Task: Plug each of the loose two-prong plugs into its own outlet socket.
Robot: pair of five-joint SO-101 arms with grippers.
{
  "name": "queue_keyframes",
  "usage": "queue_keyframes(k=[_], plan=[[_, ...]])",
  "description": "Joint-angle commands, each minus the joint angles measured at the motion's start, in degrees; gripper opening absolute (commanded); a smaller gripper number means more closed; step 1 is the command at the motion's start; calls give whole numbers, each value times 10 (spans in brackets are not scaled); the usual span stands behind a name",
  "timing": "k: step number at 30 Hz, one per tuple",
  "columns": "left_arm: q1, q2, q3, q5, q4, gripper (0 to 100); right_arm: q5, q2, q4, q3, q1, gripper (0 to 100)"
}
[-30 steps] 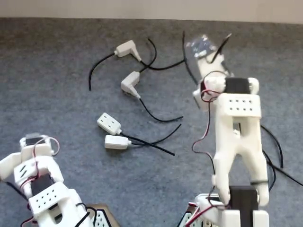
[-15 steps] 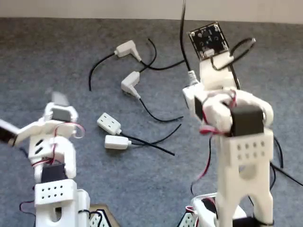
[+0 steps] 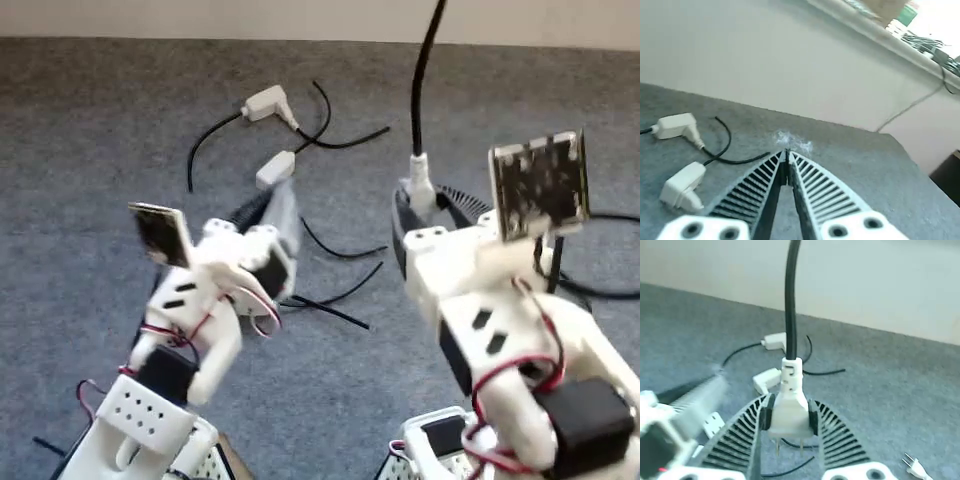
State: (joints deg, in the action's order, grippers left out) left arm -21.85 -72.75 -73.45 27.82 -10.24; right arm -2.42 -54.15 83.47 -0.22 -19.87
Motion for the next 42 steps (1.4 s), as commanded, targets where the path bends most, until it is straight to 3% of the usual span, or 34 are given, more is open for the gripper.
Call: queue_keyframes(k=[1,11,19,24,31,42], plan=[[-87,-4,-12,-43,66,6,9,-26,-15,37,-46,9],[-209,-5,-15,-168,74,6,0,-183,-243,319,-70,9],[-258,-6,-59,-229,76,6,-62,-249,-318,411,-70,9],[-257,-7,-57,-226,84,6,-57,-253,-339,455,-71,9],[-226,-6,-98,-228,194,6,-57,-281,-380,523,-83,9],[-201,-6,-138,-229,283,6,-57,-370,-330,562,-92,9]])
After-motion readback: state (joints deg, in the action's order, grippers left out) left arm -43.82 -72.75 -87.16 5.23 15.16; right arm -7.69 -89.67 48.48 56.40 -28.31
